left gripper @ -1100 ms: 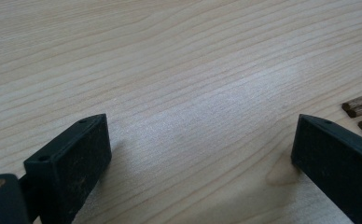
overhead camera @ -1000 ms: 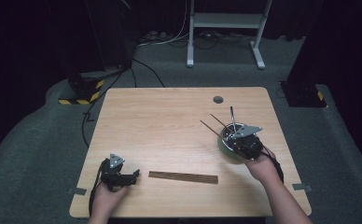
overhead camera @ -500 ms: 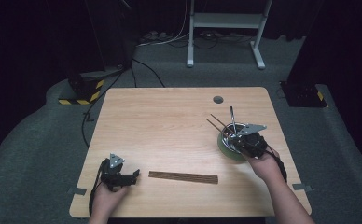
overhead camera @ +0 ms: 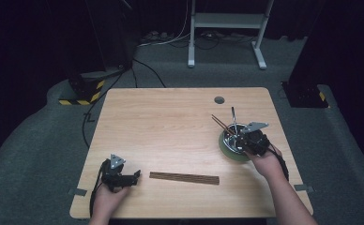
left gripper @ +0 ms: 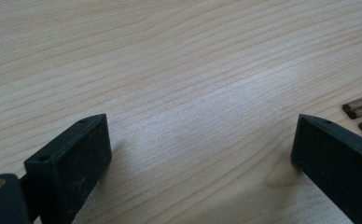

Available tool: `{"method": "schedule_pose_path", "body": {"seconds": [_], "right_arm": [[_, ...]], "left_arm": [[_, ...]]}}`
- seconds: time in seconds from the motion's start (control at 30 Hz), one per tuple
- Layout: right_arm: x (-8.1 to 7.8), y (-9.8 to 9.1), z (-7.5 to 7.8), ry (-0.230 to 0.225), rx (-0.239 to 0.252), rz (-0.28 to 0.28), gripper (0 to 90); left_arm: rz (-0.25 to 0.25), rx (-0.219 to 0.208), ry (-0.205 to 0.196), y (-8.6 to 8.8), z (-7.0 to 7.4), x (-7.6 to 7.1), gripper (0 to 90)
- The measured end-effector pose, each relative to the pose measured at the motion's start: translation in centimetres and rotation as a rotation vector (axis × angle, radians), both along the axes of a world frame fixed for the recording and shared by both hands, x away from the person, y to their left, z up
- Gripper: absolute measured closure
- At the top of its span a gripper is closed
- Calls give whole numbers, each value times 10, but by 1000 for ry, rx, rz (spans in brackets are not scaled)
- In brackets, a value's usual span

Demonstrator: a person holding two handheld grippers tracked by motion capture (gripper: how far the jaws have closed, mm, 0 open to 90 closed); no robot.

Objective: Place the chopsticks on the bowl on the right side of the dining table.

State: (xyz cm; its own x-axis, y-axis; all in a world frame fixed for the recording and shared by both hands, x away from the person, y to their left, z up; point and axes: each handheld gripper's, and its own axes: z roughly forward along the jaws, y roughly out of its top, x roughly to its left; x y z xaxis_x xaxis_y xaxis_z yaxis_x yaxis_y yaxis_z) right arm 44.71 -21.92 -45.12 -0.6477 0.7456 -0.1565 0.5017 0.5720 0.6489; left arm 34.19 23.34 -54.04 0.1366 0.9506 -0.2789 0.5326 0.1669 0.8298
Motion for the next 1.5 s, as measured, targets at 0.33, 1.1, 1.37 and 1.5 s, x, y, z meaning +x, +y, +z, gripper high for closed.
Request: {"method": "schedule_pose_path", "body": {"seconds": [0.33,1.1,1.37,1.5], "right_arm": [[9,2,-4,9,-5,-3,834],[14,5,-7,6,-27,-6,828],[12,7,-6,3,-19,7,813],[8,5,-1,-17,10,6,751]], "left_arm": [[0,0,0,0,0,0,47],[-2,-1,-2,0,0,0,47],[-2,0,-2,0,0,0,48],[-3,-1,-2,0,0,0,48]]}}
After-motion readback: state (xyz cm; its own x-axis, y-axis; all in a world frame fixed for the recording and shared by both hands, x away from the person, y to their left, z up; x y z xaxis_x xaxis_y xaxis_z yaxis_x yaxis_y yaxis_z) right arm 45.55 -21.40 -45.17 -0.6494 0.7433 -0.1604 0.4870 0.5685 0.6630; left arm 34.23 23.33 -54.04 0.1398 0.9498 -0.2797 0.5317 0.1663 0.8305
